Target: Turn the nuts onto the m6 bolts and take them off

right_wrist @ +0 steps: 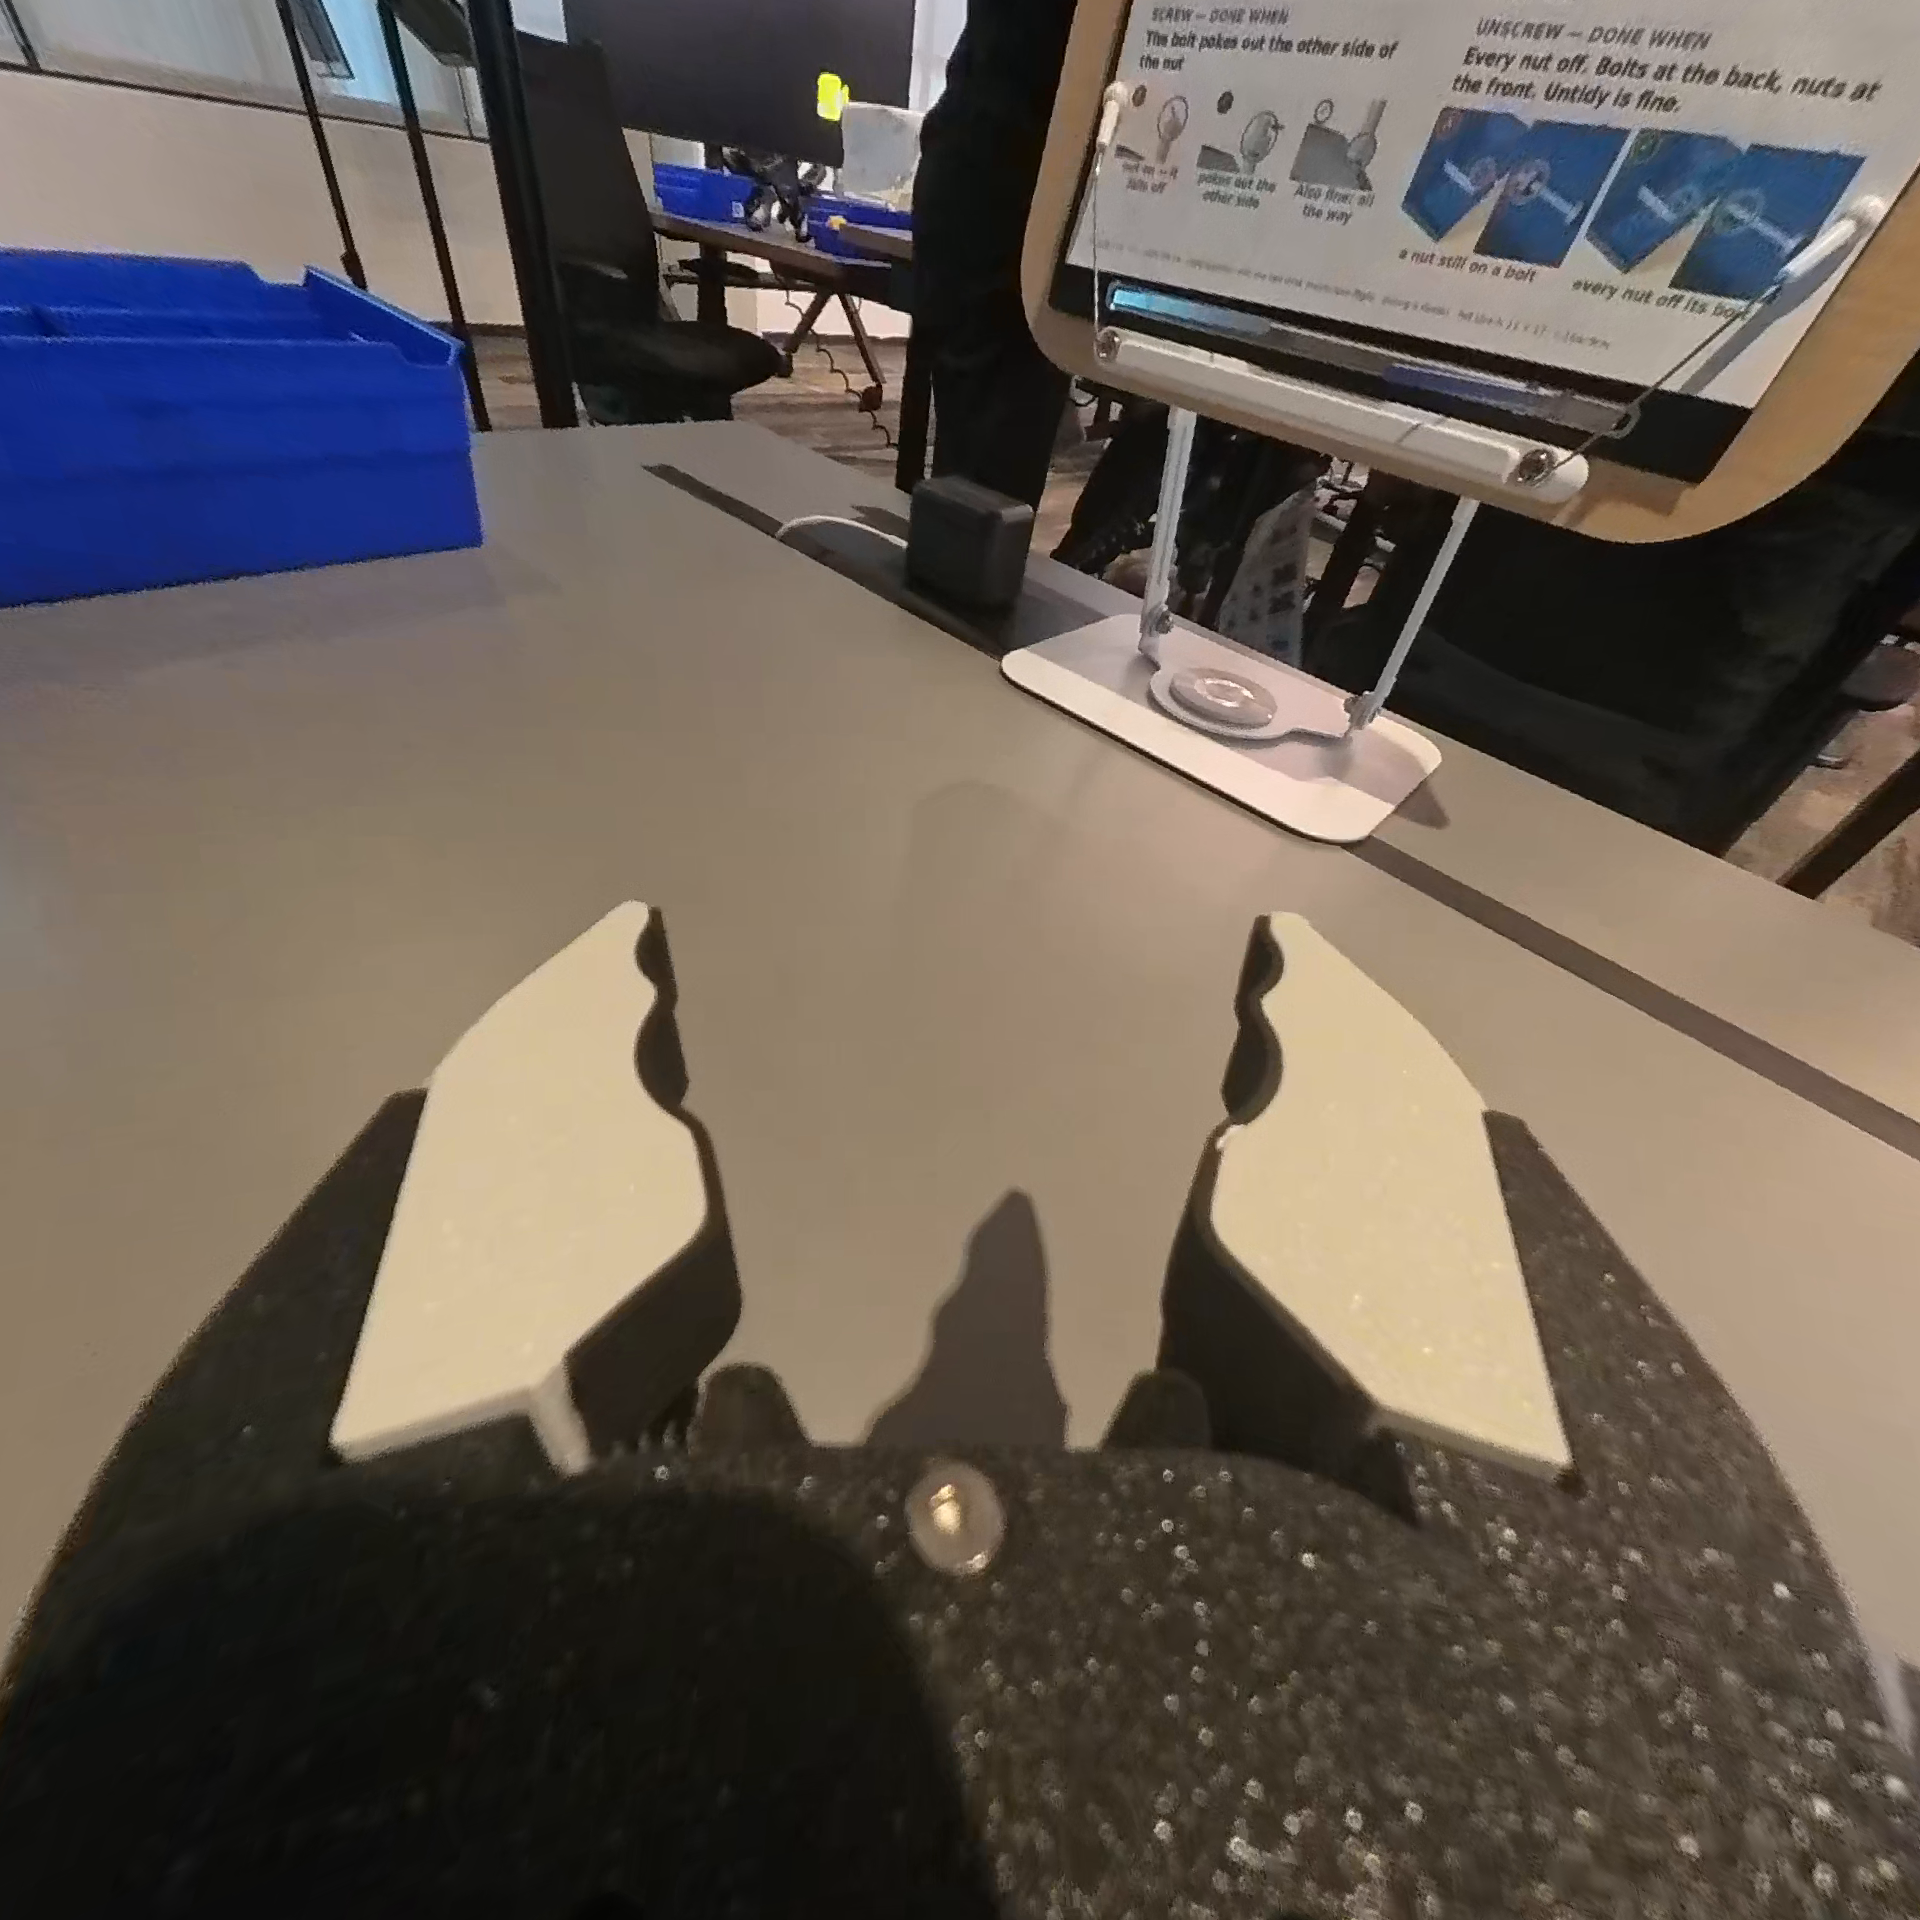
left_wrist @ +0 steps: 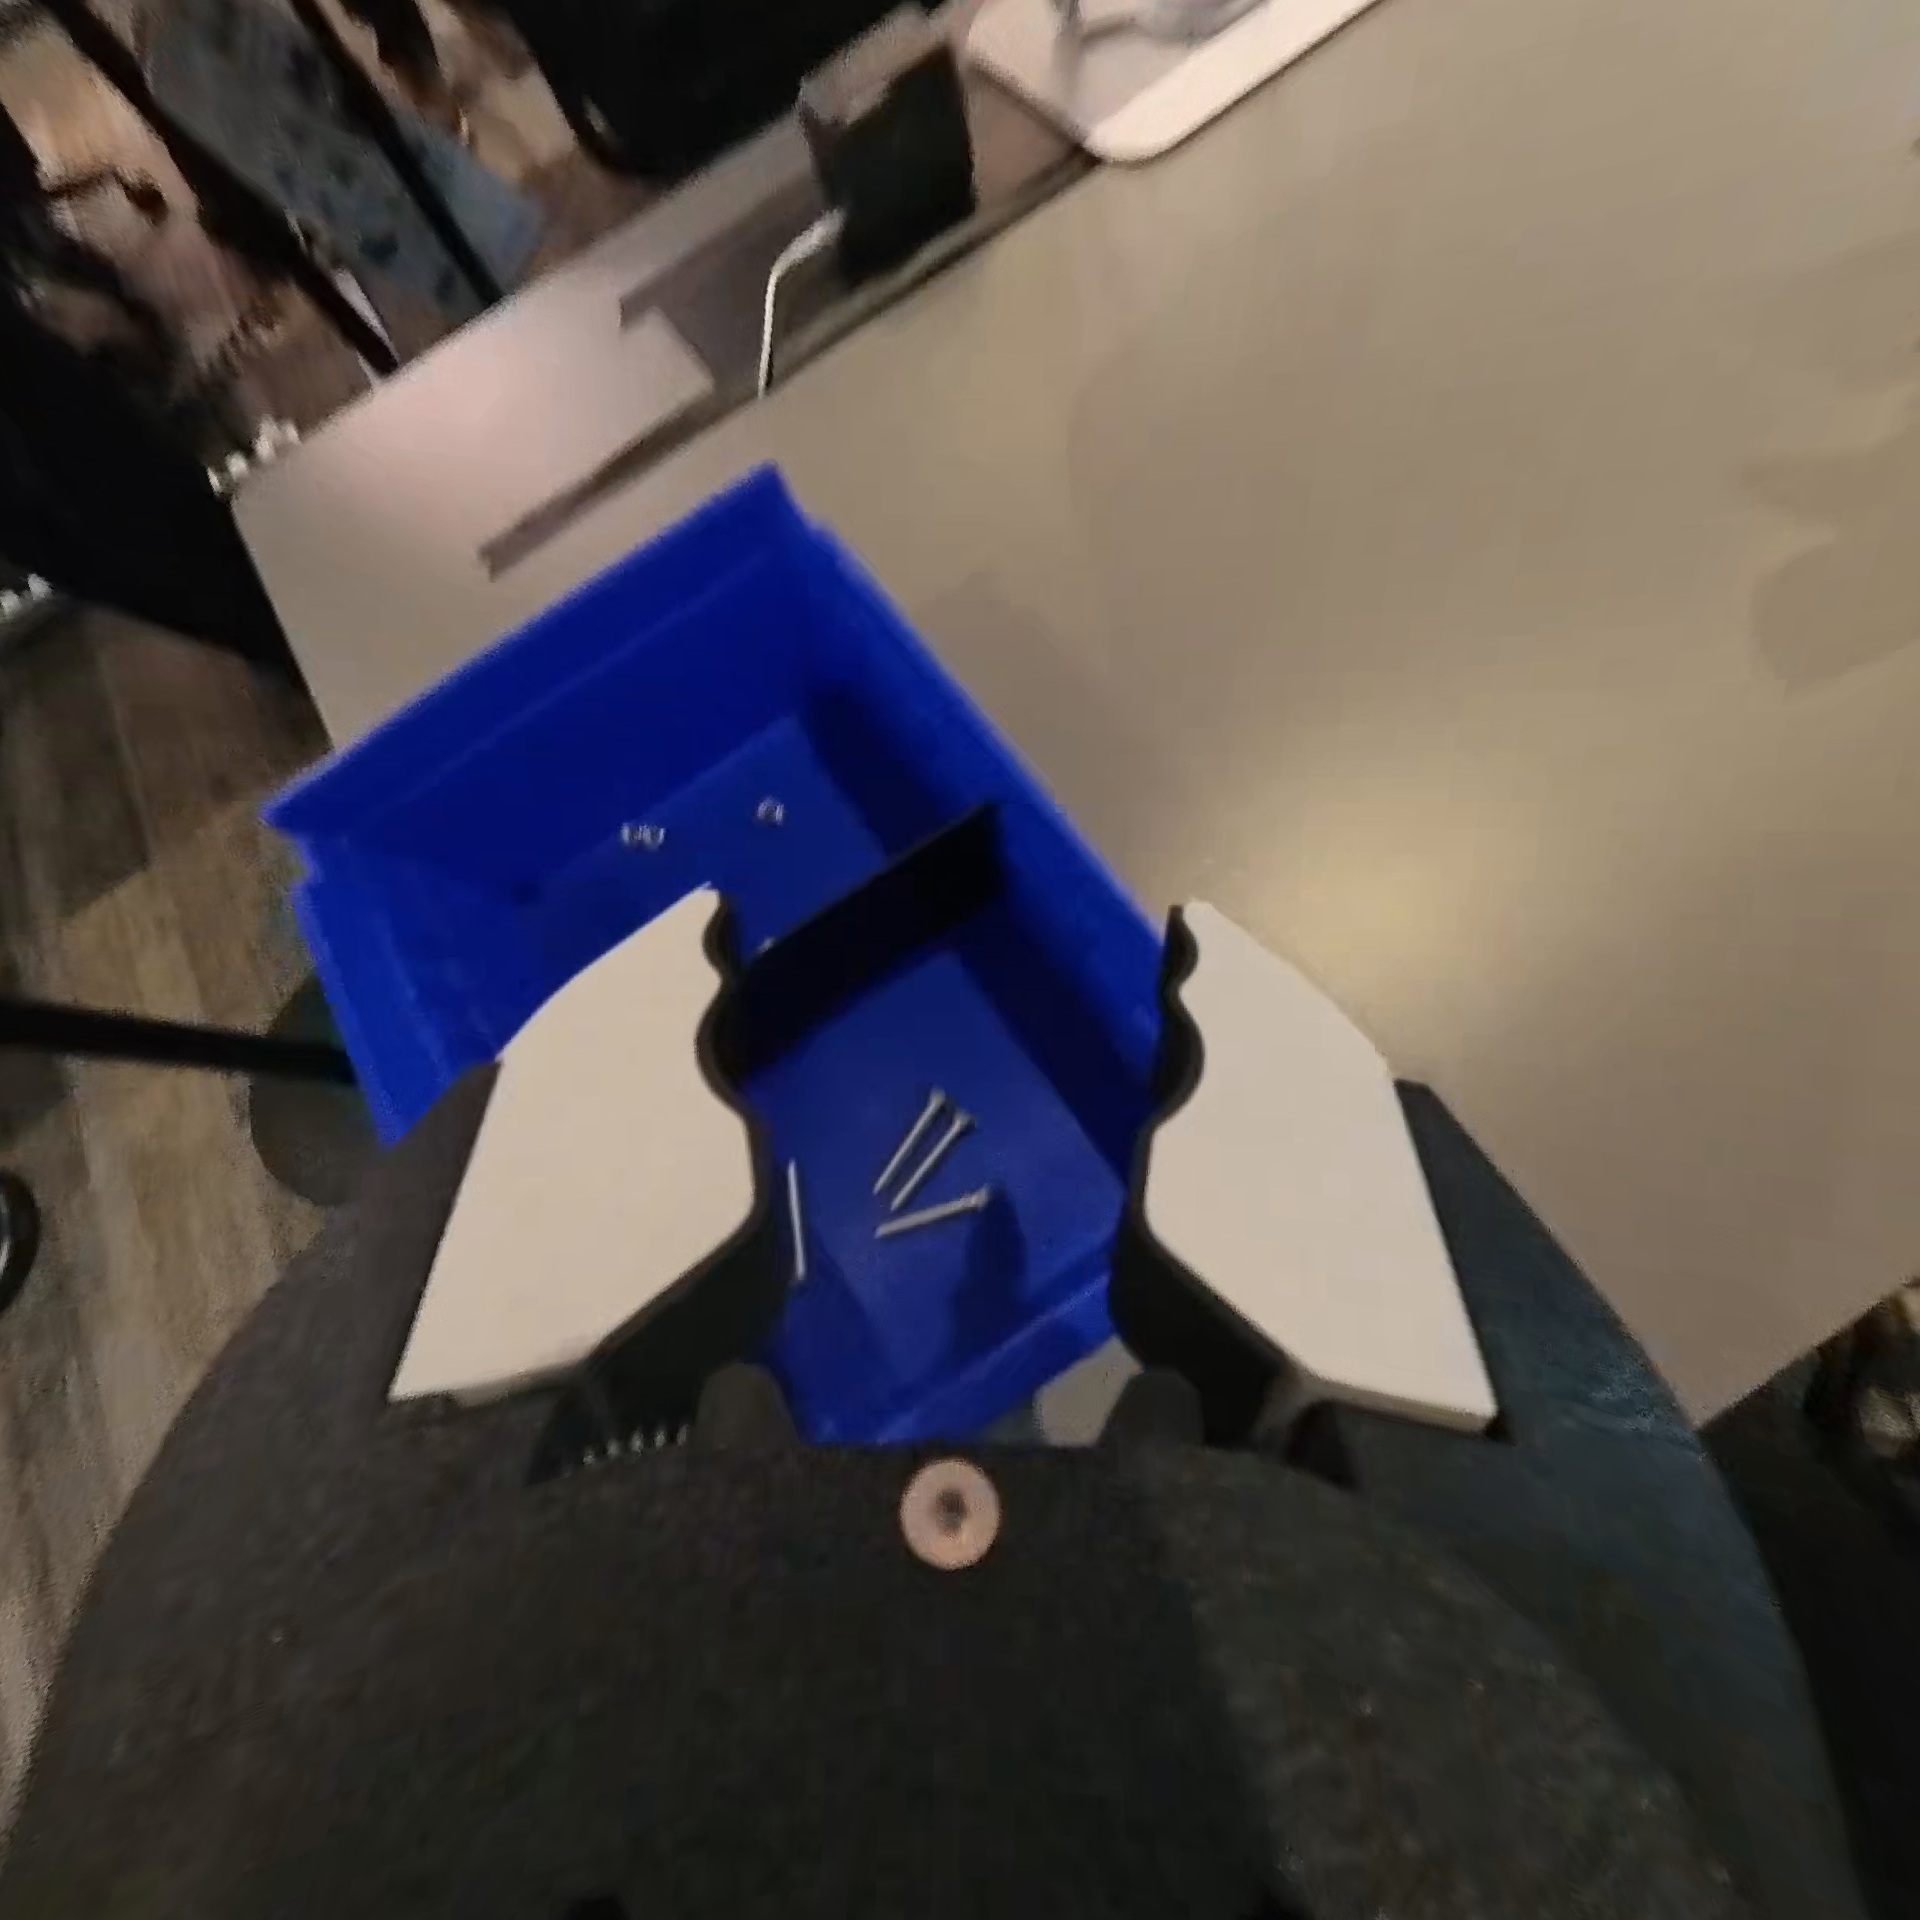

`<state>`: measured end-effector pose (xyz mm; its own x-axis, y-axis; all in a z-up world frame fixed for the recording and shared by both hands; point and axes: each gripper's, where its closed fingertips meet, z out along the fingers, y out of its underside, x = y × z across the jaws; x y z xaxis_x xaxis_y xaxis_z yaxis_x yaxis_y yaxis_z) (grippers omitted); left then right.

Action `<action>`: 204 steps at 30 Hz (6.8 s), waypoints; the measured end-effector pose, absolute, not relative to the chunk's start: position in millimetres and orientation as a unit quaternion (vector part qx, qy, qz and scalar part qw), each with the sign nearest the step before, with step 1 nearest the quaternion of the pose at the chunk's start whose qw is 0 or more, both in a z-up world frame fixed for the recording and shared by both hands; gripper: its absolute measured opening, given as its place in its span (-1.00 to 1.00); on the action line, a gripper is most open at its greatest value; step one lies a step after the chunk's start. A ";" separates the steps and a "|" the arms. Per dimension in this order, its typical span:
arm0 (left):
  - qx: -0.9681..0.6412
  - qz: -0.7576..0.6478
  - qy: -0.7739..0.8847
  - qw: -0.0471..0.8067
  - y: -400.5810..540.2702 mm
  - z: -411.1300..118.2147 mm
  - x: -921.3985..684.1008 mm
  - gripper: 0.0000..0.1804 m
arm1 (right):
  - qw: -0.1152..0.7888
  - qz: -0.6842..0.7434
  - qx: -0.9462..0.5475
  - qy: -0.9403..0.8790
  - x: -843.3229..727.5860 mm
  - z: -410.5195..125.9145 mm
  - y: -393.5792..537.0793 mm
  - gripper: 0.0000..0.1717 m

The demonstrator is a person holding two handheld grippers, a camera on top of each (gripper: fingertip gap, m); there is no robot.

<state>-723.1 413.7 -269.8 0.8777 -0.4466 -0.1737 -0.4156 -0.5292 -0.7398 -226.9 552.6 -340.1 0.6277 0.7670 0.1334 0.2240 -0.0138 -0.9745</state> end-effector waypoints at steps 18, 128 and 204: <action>-0.970 0.007 0.203 0.138 379.3 -381.6 -819.1 -0.70 | 0.587 0.231 -0.673 -0.387 -232.1 -346.9 548.2 0.03; -0.847 -0.061 0.521 0.089 534.1 -407.0 -768.3 -0.83 | 0.521 0.174 -0.737 -0.394 -246.3 -344.4 558.5 0.04; -0.737 -0.163 0.639 0.151 482.6 -435.4 -292.1 -0.76 | 0.431 0.166 -0.744 -0.483 -173.2 -386.8 476.6 0.05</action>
